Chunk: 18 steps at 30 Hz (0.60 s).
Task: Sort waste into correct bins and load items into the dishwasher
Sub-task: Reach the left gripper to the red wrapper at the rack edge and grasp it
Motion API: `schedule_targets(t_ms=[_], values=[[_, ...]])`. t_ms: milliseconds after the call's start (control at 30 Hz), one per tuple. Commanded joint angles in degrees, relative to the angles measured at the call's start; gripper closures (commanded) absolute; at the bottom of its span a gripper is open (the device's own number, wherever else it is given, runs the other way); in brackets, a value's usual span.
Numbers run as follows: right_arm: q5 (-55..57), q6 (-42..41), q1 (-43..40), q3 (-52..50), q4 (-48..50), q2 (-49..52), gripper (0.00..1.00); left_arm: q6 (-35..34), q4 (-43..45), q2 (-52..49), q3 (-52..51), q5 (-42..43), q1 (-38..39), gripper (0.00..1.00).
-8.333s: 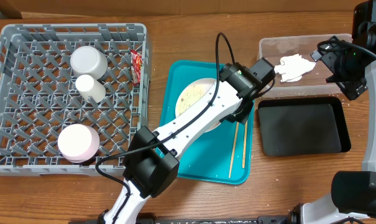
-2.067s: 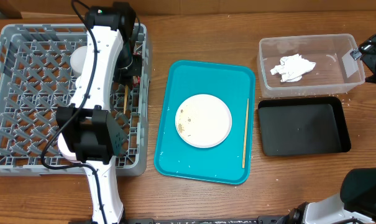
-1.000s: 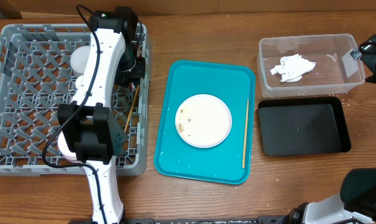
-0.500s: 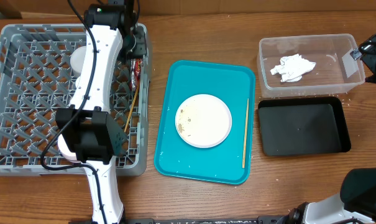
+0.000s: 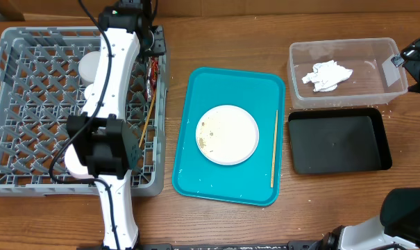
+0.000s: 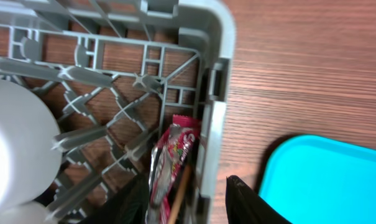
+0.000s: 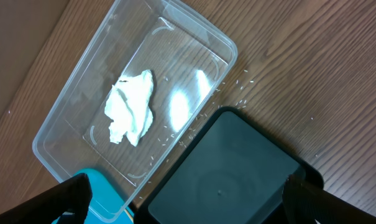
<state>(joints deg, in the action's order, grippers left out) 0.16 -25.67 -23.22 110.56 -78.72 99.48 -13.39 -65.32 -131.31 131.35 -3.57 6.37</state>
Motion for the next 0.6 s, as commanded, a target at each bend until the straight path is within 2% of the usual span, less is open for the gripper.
schedule_targets(t_ms=[0, 567], values=[[-0.2, 0.2, 0.0, 0.8, 0.2, -1.0, 0.00, -0.1, 1.3, -2.9, 1.0, -1.9, 0.0, 0.57], [-0.2, 0.2, 0.0, 0.8, 0.2, -1.0, 0.00, 2.7, 0.9, -8.3, 0.7, -2.8, -0.1, 0.57]])
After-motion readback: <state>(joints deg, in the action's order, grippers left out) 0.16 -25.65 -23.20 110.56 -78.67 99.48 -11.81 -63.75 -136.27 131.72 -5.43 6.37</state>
